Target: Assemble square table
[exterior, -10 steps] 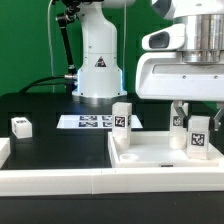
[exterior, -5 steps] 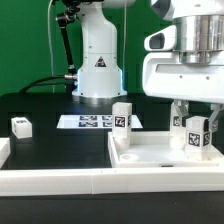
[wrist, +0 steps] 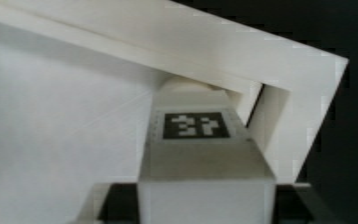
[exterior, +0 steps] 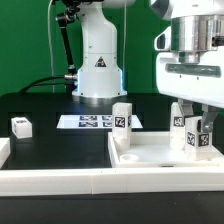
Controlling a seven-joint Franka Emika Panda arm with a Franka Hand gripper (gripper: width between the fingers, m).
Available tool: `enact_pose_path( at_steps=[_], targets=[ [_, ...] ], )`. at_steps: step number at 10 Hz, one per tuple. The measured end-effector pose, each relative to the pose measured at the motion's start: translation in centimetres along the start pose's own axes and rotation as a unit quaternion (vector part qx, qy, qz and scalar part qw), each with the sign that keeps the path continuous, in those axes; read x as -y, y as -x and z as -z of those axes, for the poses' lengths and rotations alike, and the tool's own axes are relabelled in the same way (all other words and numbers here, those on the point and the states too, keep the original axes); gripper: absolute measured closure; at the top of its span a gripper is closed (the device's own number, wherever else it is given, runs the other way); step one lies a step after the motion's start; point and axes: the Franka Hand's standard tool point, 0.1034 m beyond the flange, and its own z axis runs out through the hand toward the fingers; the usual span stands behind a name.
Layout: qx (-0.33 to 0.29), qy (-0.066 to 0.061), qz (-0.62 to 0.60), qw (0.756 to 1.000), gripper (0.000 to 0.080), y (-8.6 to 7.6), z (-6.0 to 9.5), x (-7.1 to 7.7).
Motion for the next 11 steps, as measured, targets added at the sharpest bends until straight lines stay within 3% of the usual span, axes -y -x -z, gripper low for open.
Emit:
enact_pose_path(
  at_steps=[5, 7, 8, 9, 11],
  targets=[
    [0.015, -0.01, -0.077, 0.997, 0.0508, 0.03, -0.03, 0.25],
    [0.015, -0.01, -0.047, 0.999, 0.0508, 0.07, -0.03, 0.25],
    [0.017, -0.003, -0.018, 1.0, 0.0315, 0.25, 0.02, 0.16],
    [0.017, -0.003, 0.048, 0.999, 0.0204, 0.24, 0.14, 0.3],
    [0.016, -0.004, 0.119, 0.993, 0.0167, 0.2, 0.11, 0.26]
  ],
)
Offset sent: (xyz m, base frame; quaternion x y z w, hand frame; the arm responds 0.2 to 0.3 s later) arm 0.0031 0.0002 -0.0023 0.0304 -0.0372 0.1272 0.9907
